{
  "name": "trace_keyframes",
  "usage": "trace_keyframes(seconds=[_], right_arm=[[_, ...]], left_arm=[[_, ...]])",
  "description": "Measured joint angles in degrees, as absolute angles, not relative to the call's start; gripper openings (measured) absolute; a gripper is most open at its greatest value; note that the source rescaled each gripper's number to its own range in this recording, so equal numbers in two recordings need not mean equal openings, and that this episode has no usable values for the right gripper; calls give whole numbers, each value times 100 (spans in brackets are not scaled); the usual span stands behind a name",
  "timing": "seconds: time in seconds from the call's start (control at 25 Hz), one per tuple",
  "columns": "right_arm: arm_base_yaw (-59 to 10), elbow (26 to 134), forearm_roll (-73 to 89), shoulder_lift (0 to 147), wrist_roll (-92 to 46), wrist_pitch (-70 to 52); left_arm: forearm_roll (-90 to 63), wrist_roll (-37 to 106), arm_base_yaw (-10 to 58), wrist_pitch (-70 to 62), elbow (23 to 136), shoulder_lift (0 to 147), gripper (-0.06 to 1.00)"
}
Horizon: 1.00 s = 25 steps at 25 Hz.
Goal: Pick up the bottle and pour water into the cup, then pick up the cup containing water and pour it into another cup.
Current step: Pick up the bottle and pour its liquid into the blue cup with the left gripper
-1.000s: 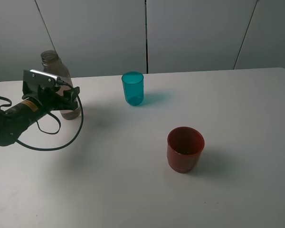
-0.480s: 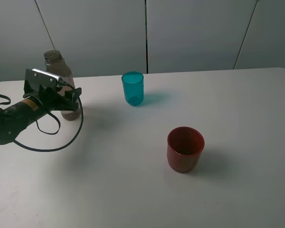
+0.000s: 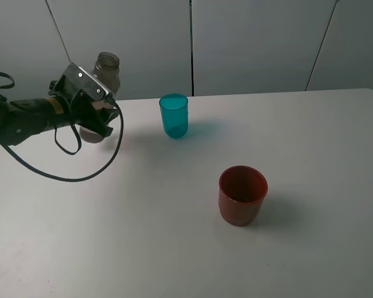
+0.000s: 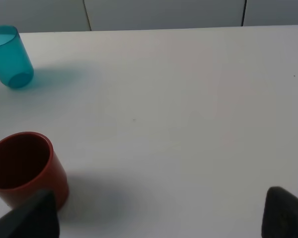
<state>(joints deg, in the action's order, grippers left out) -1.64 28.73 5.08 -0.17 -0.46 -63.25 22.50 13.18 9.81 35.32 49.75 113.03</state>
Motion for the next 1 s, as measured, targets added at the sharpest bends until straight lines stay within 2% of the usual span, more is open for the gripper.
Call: trace_keyframes(seconds=[0.4,1.0], right_arm=[[-164,2873,508,-17,-46,-6325],[-164,2873,508,-17,-46,-6325]], left_arm=[[3254,1318,1236,1830,6121,11303,1],[3844,1634,1314,1086,6497,11659,1]])
